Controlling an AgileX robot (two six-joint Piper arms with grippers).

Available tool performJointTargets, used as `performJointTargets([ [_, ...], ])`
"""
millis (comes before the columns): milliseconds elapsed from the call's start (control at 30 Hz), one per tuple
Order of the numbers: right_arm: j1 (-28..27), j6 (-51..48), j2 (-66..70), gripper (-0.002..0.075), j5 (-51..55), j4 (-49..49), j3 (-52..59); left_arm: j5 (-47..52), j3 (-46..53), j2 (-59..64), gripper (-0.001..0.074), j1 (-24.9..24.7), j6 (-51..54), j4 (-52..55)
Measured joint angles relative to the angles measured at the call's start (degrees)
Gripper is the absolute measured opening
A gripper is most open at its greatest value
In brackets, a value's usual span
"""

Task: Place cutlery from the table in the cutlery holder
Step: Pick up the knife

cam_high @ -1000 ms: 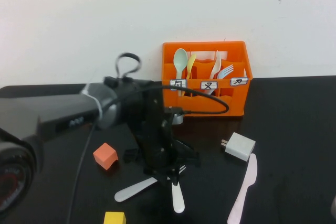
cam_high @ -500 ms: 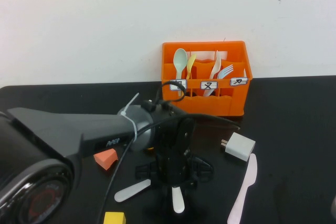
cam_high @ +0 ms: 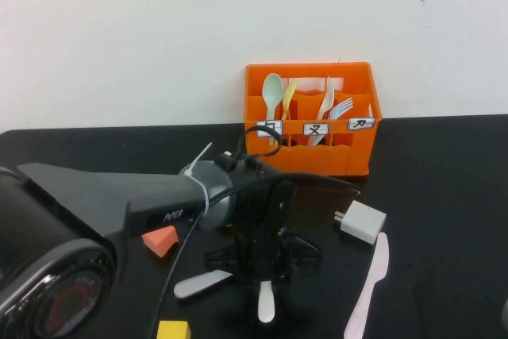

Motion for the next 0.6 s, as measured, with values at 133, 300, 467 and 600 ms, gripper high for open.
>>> performJointTargets([
  [133, 0.0, 0.0, 0.0, -0.0002, 0.0, -0.7, 0.0, -0.3, -0.1, 0.0, 0.0149, 0.0, -0.4, 0.0],
  [300, 0.0, 0.0, 0.0, -0.0002, 0.0, -0.7, 0.0, -0.6, -0.1, -0.1, 0.0149, 0.0, -0.7, 0.0],
  [467, 0.0, 0.0, 0.0, -0.0002, 0.0, -0.7, 0.0, -0.4, 0.0, -1.3, 0.0149, 0.0, -0.7, 0.0],
  [600, 0.0, 0.0, 0.0, -0.0002, -0.1, -0.7, 0.0, 0.7, 0.0, -4.3, 0.0149, 0.0, -0.3, 0.0],
])
